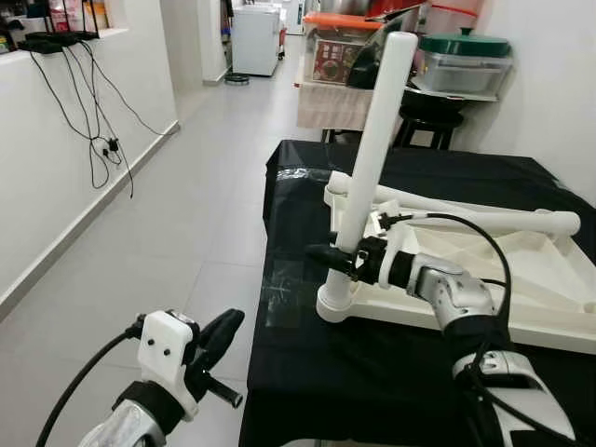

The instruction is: Building children table

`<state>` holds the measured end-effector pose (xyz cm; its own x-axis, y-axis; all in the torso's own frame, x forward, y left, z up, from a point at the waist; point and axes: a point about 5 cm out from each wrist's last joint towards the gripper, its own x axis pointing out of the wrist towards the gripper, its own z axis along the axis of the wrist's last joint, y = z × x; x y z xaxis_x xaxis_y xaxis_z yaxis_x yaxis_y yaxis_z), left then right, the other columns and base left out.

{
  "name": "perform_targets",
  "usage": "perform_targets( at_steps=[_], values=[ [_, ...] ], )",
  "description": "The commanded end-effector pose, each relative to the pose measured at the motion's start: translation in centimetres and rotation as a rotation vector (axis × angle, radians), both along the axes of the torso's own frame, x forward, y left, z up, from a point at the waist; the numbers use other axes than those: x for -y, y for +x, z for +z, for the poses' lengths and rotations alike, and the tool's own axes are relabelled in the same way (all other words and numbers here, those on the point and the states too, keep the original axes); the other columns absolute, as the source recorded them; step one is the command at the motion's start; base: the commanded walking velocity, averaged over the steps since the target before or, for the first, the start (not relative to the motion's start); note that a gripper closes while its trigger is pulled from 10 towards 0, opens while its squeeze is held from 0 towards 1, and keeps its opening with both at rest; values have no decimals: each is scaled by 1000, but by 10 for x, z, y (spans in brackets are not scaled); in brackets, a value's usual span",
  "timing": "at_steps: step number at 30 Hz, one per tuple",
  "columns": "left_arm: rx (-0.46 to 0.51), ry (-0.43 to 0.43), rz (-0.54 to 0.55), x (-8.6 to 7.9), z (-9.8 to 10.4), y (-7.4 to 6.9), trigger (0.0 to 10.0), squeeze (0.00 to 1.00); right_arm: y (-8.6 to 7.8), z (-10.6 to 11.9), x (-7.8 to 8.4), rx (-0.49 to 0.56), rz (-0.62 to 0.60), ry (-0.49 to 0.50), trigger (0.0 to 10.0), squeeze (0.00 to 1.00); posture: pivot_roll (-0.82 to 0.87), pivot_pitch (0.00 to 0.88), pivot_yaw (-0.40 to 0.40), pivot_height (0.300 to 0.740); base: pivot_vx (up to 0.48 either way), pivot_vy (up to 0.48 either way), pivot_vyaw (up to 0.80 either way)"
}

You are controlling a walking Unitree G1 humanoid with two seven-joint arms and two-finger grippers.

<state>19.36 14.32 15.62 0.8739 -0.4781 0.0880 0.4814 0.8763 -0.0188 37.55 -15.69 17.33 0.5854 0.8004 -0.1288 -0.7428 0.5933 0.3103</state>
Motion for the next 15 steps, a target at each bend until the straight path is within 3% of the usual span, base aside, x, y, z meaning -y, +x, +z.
perform_targets(
  at_steps=[1,5,10,12,13,14,15],
  values=[
    [-23,1,-4,1,-3,-1,10000,0,2,3,-1,5,46,-25,0,0,49,0,-91,740,0,0,0],
    [-23,1,-4,1,-4,-2,10000,0,1,2,-1,17,83,-23,0,0,49,0,-91,740,0,0,0],
    [-23,0,-4,2,-4,-1,10000,0,6,5,7,87,-26,-18,0,0,40,0,-95,740,0,0,0],
    [-22,-1,-4,2,-4,-2,10000,0,9,6,11,130,-92,-63,0,0,40,0,-99,740,0,0,0],
    [-19,-1,-2,2,-3,-2,10000,0,11,3,23,196,-370,-85,0,0,31,0,-106,740,0,0,0],
    [-19,-1,-2,2,-3,-2,10000,0,11,3,23,196,-370,-85,0,0,31,0,-106,740,0,0,0],
    [-18,-1,-2,2,-3,-3,10000,0,10,2,27,206,-477,-79,0,0,31,0,-106,740,0,0,0]
  ],
)
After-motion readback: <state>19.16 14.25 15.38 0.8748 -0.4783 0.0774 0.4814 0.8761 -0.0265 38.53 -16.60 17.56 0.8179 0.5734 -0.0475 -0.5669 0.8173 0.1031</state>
